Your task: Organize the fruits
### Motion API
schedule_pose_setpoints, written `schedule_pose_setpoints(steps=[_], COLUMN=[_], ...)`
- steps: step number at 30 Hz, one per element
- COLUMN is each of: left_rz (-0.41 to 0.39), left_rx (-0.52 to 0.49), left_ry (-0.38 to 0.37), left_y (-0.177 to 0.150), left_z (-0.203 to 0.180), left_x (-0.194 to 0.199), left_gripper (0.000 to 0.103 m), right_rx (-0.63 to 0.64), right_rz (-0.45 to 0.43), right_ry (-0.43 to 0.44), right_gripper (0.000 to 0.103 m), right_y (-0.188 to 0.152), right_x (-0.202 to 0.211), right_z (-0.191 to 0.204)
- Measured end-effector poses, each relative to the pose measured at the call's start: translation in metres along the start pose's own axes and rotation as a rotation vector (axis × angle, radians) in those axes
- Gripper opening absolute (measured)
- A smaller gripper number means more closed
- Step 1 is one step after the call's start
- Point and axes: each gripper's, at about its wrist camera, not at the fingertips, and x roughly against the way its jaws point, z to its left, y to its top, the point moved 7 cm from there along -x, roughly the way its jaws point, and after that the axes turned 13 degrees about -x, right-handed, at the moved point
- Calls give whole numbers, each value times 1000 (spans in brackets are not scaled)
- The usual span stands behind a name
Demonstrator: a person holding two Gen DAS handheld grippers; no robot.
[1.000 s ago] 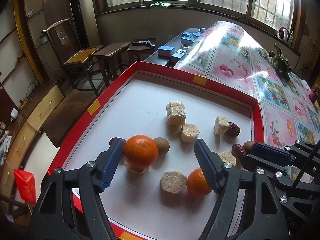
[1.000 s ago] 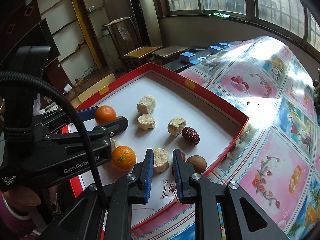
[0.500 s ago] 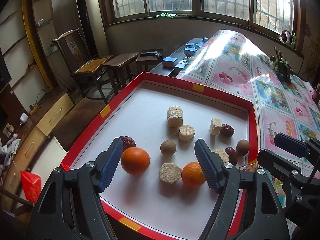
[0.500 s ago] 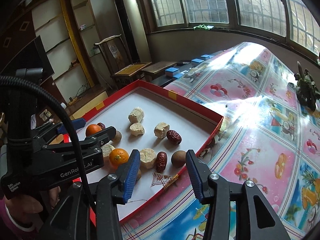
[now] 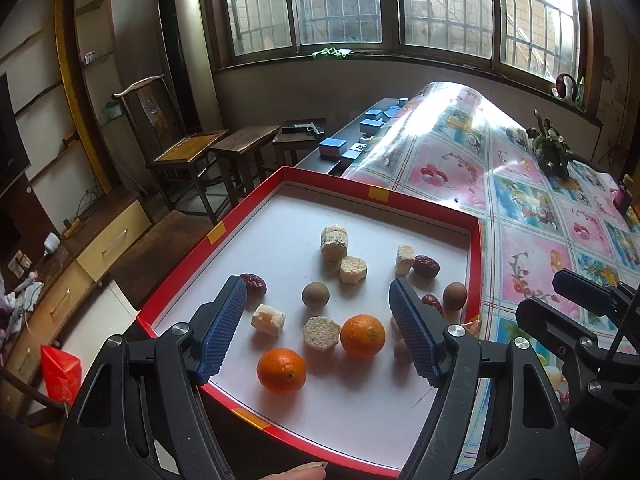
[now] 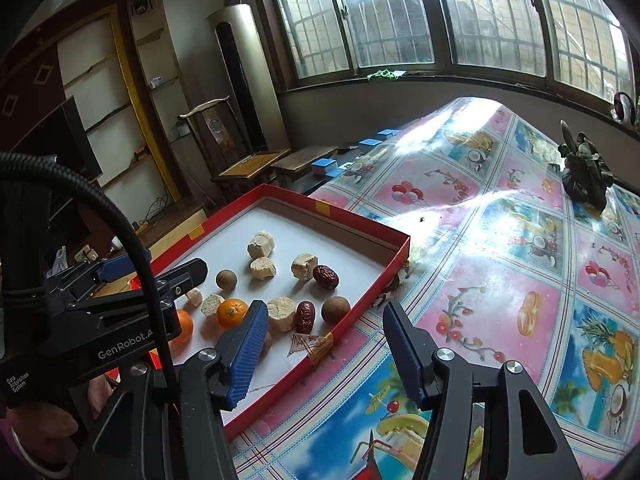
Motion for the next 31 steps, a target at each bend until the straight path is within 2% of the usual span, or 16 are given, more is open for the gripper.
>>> schedule_pose_setpoints(steps=[4, 31], left_rz=[-9, -7], left_rx=[-12, -24], left_ry=[-20, -6], left_y=[2, 2], left_z=[-8, -15], left_x=[5, 4], left_gripper=[75, 75], right_rx=[5, 10], right_rz=[-4, 29], right_ry=[-15, -24], right_gripper=[63, 63], right_y=[-1, -6], right_x=[4, 1], right_z=[-2, -8])
